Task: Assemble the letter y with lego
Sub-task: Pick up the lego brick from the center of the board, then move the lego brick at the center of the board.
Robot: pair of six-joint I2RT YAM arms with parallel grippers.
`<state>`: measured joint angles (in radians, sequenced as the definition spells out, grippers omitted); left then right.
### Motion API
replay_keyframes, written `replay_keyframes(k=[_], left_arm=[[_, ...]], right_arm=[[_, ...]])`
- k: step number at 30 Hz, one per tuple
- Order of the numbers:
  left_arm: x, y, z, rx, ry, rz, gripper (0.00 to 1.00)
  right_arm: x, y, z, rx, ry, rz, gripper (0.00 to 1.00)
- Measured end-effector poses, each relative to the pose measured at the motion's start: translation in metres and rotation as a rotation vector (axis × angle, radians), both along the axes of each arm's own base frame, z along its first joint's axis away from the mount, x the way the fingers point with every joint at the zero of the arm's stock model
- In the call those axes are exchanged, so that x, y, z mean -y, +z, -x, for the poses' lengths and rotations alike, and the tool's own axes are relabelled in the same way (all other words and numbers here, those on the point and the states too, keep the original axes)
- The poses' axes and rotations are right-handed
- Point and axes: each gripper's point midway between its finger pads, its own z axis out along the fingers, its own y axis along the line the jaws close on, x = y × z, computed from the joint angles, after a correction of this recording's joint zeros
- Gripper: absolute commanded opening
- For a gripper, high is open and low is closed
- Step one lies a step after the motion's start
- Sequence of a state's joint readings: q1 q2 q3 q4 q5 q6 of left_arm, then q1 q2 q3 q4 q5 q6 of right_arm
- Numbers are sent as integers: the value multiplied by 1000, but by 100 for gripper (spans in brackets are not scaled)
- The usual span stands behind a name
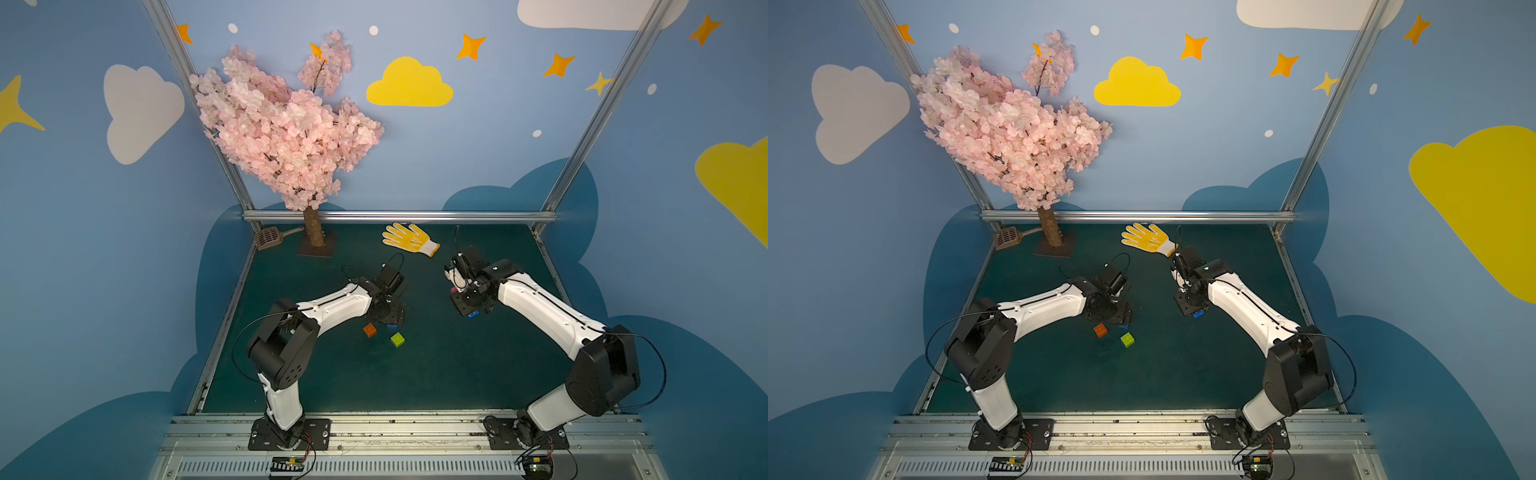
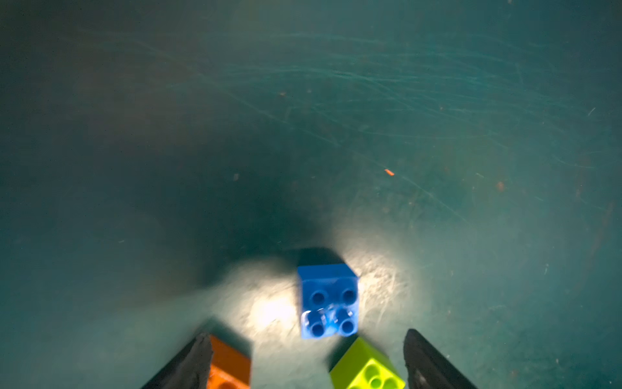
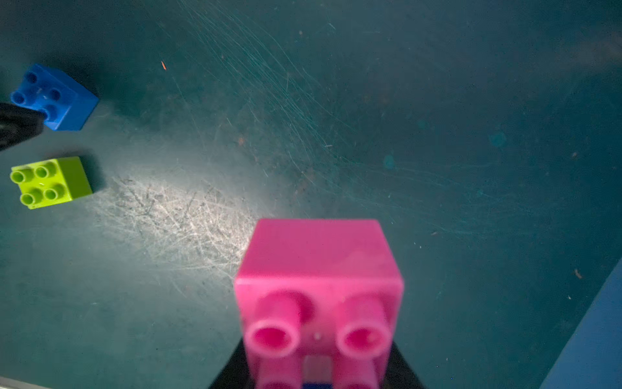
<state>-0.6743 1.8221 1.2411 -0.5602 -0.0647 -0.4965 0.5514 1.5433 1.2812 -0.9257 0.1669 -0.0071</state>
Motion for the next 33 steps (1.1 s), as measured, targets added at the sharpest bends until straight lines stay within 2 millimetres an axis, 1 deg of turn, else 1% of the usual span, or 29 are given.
replay_keyframes(k=[3,5,10,13,18,20,24,28,33], left_arm=[[11,-3,0,-6,-12,-5,78],[17,-7,1,-15,-10,-8,70],[17,-23,5,-47,1,-40,69],[15,-30,7,-58,13,-63,67],[15,-32,4,-49,32,-84,54],[18,-32,1,-40,34,-91,51],[25,-34,-3,-23,30,-109,40],[40,-33,-8,-10,16,-104,39],[62,-33,-2,-13,-2,-90,39]], right_arm=[[4,0,6,-9,-9,5,7],[6,-2,8,-18,-12,10,7],[7,-4,10,-25,-15,13,8],[7,-3,10,-25,-19,11,8],[7,-2,10,-21,-25,5,8],[6,-1,11,-21,-25,2,8],[7,1,12,-19,-25,0,8],[9,2,13,-18,-28,7,8],[17,10,14,0,-47,5,8]])
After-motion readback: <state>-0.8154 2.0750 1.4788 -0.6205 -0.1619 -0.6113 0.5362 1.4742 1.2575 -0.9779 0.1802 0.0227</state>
